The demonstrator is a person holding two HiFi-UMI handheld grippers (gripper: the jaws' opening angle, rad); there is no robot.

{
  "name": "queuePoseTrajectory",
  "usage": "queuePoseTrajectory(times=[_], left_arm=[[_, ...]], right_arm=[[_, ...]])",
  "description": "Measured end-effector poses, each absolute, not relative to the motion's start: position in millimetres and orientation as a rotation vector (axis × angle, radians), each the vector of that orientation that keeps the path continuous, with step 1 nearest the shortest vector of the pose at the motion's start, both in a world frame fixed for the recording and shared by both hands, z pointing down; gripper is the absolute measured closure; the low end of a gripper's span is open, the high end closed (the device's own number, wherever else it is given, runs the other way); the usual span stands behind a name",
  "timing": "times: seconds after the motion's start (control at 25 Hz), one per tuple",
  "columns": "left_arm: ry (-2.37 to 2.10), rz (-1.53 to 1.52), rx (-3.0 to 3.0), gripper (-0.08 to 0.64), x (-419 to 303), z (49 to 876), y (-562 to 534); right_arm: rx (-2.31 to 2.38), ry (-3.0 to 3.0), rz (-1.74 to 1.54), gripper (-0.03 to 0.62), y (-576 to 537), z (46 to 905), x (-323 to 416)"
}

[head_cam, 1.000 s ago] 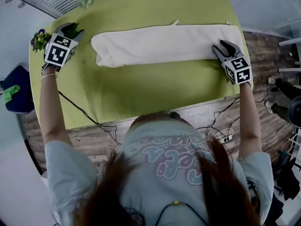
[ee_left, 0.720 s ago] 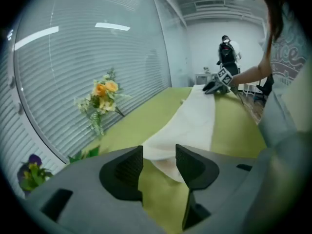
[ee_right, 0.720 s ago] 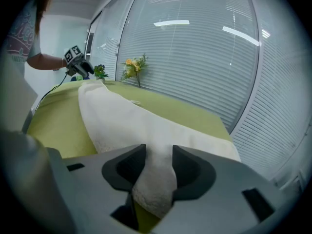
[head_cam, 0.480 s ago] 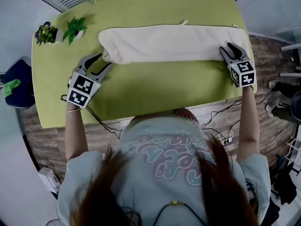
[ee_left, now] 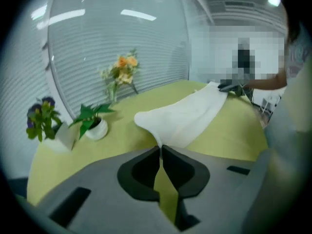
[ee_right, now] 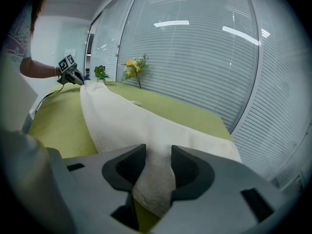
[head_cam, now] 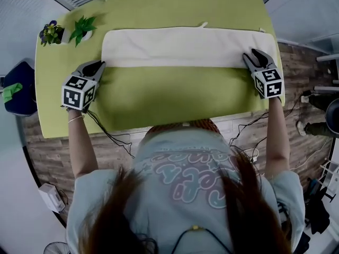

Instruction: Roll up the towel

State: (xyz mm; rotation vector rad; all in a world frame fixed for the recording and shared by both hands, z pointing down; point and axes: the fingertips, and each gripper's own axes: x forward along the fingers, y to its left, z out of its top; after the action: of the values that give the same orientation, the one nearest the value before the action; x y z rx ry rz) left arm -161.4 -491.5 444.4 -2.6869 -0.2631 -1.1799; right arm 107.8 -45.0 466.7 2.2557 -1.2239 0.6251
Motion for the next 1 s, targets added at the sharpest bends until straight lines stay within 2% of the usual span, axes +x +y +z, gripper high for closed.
queuePoseTrajectory(times=[0.12, 0.24, 0.48, 0.64, 0.76, 0.84, 1.0], left_arm=[[-0.18, -1.357, -2.674, 0.532, -177.8, 451.6, -516.6], [0.008, -1.378, -2.625, 0.534, -194.3, 455.4, -537.7], [-0.045, -0.936, -2.849, 0.529, -184.1, 402.5, -499.9], [-0.223, -0.739, -2.594, 0.43, -156.6, 384.7, -445.2], [-0.391, -0.803, -2.514, 0.357, -154.2, 400.9, -422.2], [-0.424, -0.866, -2.438, 0.348, -158.8, 410.8, -421.9], [-0.402, -0.942, -2.335, 0.345, -156.2, 424.5, -431.5]], right_arm=[[2.259, -1.243, 0.637, 0.43, -48.1, 466.9, 106.6], [2.243, -1.276, 0.615, 0.43, -52.3, 466.6, 104.8], [2.364, -1.384, 0.411, 0.41, -34.1, 413.9, 103.5], [2.273, -1.39, 0.315, 0.41, 1.4, 396.7, 108.7], [1.95, -1.347, 0.325, 0.409, 28.2, 421.3, 98.6], [1.806, -1.325, 0.352, 0.383, 43.8, 439.9, 95.1], [1.752, -1.29, 0.384, 0.385, 61.1, 457.3, 102.6]])
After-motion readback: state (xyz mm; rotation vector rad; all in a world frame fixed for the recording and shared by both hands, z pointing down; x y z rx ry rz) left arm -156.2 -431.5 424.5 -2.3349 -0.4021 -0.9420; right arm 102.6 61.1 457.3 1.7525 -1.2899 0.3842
